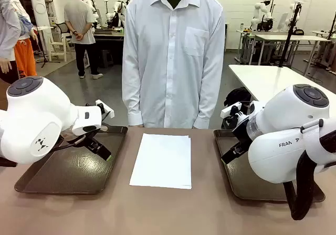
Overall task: Sort the A4 documents.
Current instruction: Receive the A4 Paper.
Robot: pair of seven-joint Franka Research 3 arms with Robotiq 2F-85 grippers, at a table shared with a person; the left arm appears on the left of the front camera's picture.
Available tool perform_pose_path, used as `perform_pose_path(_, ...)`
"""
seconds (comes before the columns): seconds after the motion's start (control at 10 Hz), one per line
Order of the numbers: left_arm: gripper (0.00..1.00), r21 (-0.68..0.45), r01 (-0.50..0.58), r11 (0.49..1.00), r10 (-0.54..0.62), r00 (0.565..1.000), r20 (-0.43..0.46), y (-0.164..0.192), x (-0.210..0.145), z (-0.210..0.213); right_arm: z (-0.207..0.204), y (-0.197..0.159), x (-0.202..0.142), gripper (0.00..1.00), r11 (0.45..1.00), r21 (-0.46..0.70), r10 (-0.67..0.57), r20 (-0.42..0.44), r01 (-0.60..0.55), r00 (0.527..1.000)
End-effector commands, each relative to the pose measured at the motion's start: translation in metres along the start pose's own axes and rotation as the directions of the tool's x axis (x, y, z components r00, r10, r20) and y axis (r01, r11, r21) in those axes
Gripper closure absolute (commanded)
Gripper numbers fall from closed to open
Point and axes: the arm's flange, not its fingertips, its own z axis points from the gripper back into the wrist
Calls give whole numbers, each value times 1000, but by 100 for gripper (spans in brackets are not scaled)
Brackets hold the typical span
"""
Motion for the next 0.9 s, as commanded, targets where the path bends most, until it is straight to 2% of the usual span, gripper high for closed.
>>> perform_pose_path(0.0, 0, 0, 0, 1000, 0, 1000, 0, 0, 0, 0, 0, 0, 0, 0, 1000, 0, 0, 0, 0, 1000)
perform_pose_path(0.8, 0, 0, 0, 1000, 0, 1000, 0, 0, 0, 0, 0, 0, 0, 0, 1000, 0, 0, 0, 0, 1000)
